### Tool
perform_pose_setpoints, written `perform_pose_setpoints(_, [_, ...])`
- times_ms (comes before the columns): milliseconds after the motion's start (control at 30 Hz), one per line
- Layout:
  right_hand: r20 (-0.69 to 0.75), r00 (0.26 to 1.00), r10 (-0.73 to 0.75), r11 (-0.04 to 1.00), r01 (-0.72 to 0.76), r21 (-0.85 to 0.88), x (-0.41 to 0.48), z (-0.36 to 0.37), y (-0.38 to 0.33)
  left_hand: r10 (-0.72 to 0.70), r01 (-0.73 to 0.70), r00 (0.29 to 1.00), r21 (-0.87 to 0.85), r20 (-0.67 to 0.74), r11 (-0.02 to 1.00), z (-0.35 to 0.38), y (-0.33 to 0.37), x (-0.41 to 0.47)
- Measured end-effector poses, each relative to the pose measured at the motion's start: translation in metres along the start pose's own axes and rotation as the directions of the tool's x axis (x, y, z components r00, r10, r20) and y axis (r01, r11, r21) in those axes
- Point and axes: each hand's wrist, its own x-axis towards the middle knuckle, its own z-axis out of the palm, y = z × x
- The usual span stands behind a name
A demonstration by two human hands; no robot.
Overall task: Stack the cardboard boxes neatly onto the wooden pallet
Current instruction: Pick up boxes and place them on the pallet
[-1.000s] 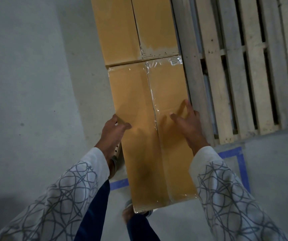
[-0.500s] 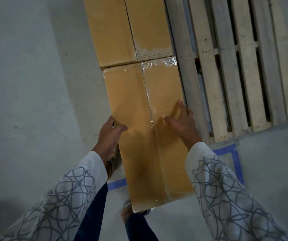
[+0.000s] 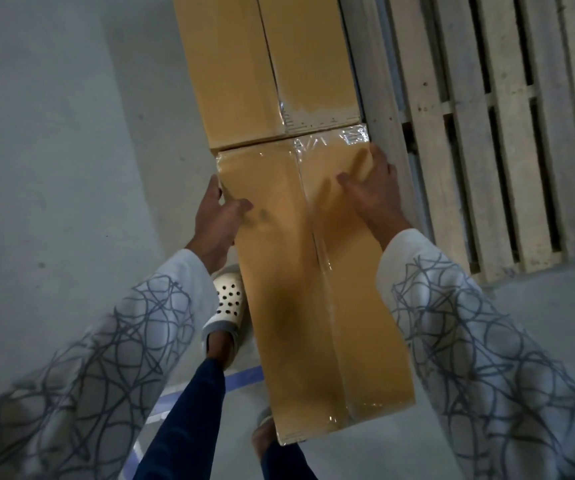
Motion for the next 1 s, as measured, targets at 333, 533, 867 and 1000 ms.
perform_pose_setpoints(333, [0.081, 0.997, 0.013, 0.997, -0.006, -0.083, 0.012, 0.015, 0.0, -0.057, 0.059, 0.995, -0.027, 0.083, 0.998, 0.001, 0.022, 0.022])
perform_pose_setpoints(533, [0.09, 0.996, 0.006, 0.994, 0.005, -0.112, 0.01, 0.014, 0.0, -0.059, 0.065, 0.992, -0.054, 0.107, 0.996, -0.004, 0.02, 0.022])
perform_pose_setpoints(867, [0.122, 0.992, 0.025, 0.994, -0.012, -0.104, 0.012, 0.015, -0.002, -0.12, 0.132, 0.986, -0.101, 0.113, 0.986, -0.008, 0.025, 0.024])
perform_pose_setpoints(1000, [0.114, 0.993, 0.029, 0.997, -0.02, -0.076, 0.014, 0.017, -0.003, -0.071, 0.08, 0.994, -0.102, 0.082, 0.992, -0.004, 0.022, 0.025])
